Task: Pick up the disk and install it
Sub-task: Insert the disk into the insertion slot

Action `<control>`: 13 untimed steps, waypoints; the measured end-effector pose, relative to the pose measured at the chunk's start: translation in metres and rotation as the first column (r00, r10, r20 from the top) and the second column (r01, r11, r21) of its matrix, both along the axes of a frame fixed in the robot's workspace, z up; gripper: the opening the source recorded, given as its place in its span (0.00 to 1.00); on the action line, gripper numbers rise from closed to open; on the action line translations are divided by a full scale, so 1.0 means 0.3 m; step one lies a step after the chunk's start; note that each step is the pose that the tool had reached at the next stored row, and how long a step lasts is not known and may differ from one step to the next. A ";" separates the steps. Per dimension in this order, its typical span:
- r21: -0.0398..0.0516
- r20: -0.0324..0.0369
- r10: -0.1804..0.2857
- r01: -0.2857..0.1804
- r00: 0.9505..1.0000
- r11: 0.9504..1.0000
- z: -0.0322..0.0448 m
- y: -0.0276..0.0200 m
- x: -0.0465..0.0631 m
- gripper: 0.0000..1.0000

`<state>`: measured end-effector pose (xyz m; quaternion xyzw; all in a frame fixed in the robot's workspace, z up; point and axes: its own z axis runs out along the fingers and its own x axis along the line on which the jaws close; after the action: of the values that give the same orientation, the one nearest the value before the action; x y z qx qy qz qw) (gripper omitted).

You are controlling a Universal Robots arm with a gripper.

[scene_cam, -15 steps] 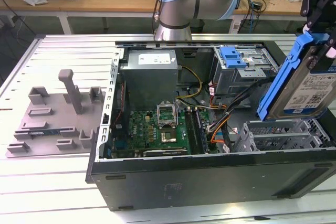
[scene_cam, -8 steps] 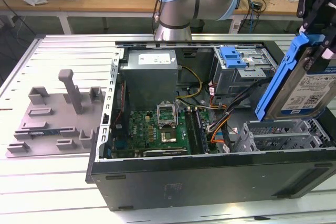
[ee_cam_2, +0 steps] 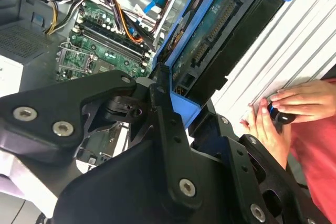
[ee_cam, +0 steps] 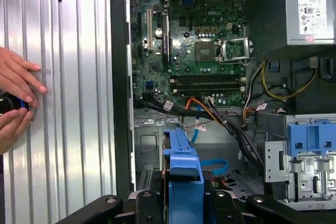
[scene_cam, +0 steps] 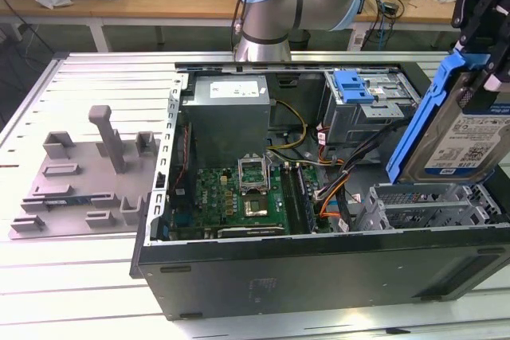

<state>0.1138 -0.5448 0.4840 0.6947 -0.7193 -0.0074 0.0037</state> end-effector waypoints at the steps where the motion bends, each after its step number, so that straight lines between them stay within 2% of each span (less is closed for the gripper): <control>1: -0.002 0.000 0.016 -0.016 1.000 1.000 -0.001 0.008 0.000 0.37; 4: -0.008 0.000 0.038 -0.038 0.999 0.999 -0.005 0.022 -0.002 0.37; 13: -0.009 0.000 0.047 -0.047 0.999 0.999 -0.005 0.022 -0.002 0.37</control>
<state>0.1132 -0.5381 0.4825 0.7114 -0.7028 -0.0042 0.0069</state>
